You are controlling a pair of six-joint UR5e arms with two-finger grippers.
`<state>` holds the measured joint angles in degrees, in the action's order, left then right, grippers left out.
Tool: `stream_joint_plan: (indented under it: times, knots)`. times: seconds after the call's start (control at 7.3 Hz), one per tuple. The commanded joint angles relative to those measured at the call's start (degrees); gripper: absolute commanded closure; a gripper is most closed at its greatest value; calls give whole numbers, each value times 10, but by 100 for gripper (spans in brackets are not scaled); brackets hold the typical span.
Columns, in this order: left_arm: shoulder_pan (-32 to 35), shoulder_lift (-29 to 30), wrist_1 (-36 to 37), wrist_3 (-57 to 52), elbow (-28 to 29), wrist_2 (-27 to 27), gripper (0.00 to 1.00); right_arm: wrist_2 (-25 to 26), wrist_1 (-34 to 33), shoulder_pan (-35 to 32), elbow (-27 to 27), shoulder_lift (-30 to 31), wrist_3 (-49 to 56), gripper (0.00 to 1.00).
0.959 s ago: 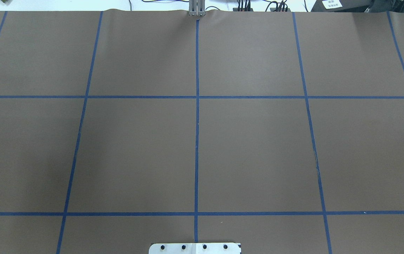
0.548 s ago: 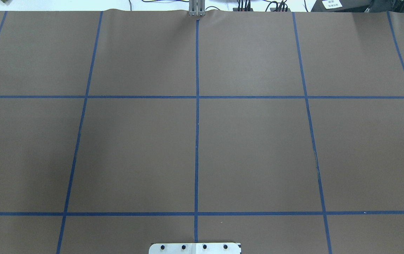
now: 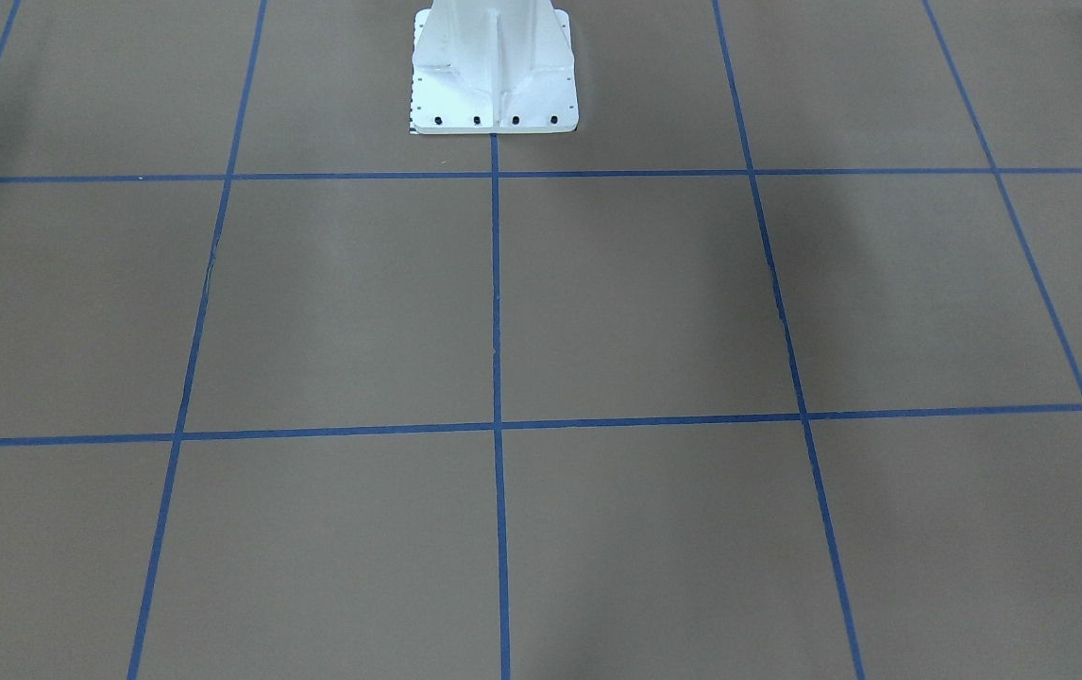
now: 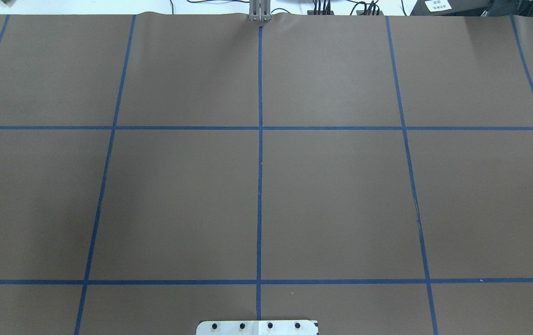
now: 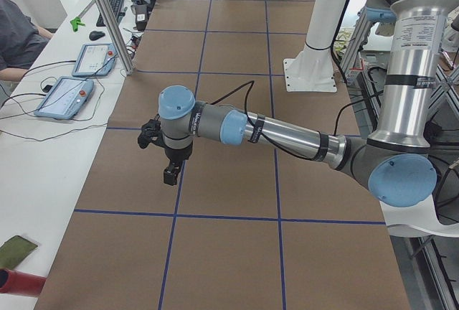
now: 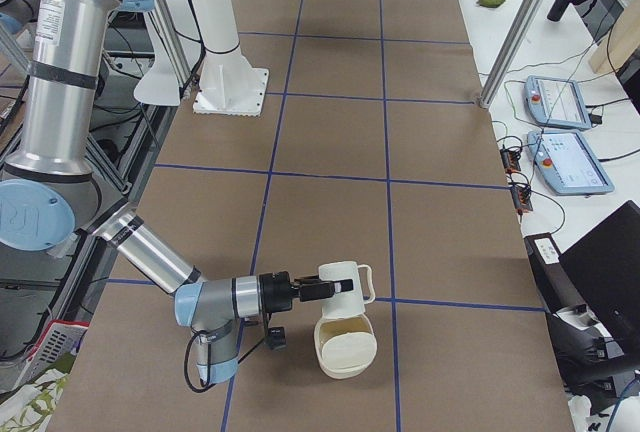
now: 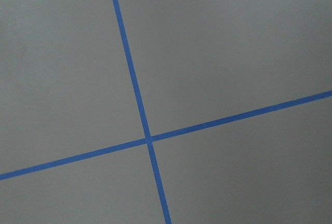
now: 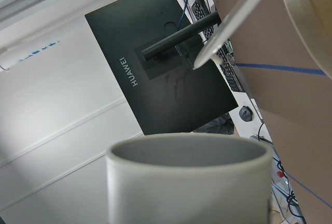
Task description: Left arm hands cup to right arm to dump lemon
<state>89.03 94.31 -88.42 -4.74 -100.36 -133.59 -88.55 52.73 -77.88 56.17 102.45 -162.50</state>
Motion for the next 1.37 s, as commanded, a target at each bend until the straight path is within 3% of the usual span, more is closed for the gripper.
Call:
stream_joint_plan:
  times: [0.0, 0.82, 1.23]
  knots:
    - [0, 0, 0, 0, 1, 0, 0, 16, 0, -1, -1, -2, -57, 100]
    - [-2, 0, 0, 2, 1, 2, 0, 37, 2, -15, -9, 1, -164, 100]
    - [-3, 0, 0, 1, 3, 3, 0, 45, 65, -18, -36, 0, -164, 100]
